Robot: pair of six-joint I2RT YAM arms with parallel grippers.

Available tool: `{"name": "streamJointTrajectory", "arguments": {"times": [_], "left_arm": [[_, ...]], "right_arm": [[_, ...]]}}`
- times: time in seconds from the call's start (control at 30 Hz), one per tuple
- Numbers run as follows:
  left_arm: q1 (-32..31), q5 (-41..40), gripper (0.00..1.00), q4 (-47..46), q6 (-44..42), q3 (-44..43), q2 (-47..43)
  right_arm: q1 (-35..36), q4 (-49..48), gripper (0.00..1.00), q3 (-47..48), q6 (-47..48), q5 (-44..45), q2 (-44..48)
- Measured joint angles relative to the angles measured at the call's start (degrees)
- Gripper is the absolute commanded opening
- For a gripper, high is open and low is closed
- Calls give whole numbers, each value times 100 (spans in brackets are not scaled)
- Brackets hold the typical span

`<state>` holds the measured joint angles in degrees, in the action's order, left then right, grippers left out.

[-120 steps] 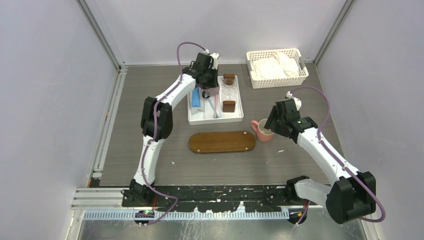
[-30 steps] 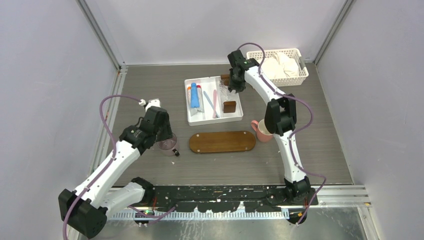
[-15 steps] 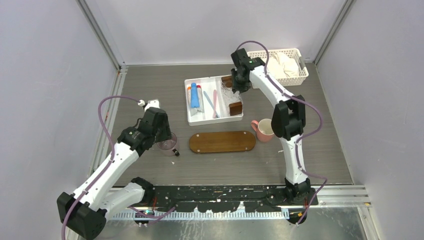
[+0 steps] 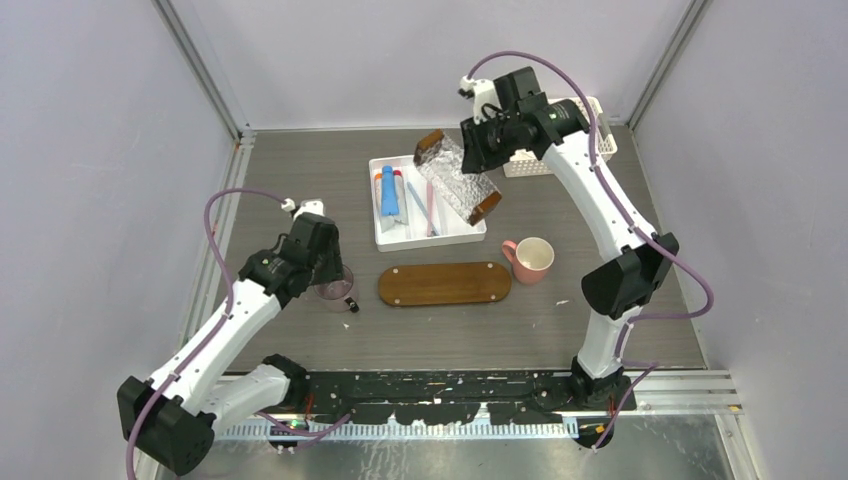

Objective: Prepare toiletry sets of a toothbrush and toothpaste on the tray

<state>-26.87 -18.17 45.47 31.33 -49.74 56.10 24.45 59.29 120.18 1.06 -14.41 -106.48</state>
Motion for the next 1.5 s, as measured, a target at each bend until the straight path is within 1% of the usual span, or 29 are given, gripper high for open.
{"name": "streamJointTrajectory", "arguments": {"times": [0.1, 0.27, 0.37, 0.47, 0.6, 0.9, 1.1, 1.3, 1.37, 1.4, 1.47, 1.5], "left_arm": [[0, -2, 48, 83, -35, -31, 17], [0, -28, 48, 168, -52, -138, 22], [0, -39, 48, 179, -50, -151, 31], [0, -37, 48, 175, -48, -151, 92], [0, -35, 47, 168, -48, -151, 210], [0, -50, 47, 151, -48, -151, 256], [0, -48, 47, 127, -48, -151, 328], [-2, -15, 47, 7, -48, -151, 437], [-2, -2, 47, -42, -48, -151, 474], [-2, 20, 47, -118, -48, -151, 520], [-2, 26, 47, -168, -48, -151, 557], [-2, 31, 47, -208, -50, -151, 586]], "right_arm": [[258, 258, 1, -129, 612, -378, 76], [780, 420, 1, -804, 1381, -898, 79], [1016, 179, 2, -1534, 1707, -1117, 170], [1097, -9, 2, -2205, 2048, -1272, 302], [1097, -179, 2, -2643, 2599, -1434, 426], [1095, -439, 1, -2828, 3574, -1687, 435], [1097, -378, 1, -2863, 4024, -1746, 278], [1097, -164, 1, -2813, 4284, -1665, -76], [1110, 2, 1, -2649, 4413, -1589, -409], [1113, 4, 1, -2636, 4422, -1576, -433], [1119, 70, 3, -2546, 4470, -1543, -570], [1123, 103, 6, -2496, 4476, -1541, -623]]}}
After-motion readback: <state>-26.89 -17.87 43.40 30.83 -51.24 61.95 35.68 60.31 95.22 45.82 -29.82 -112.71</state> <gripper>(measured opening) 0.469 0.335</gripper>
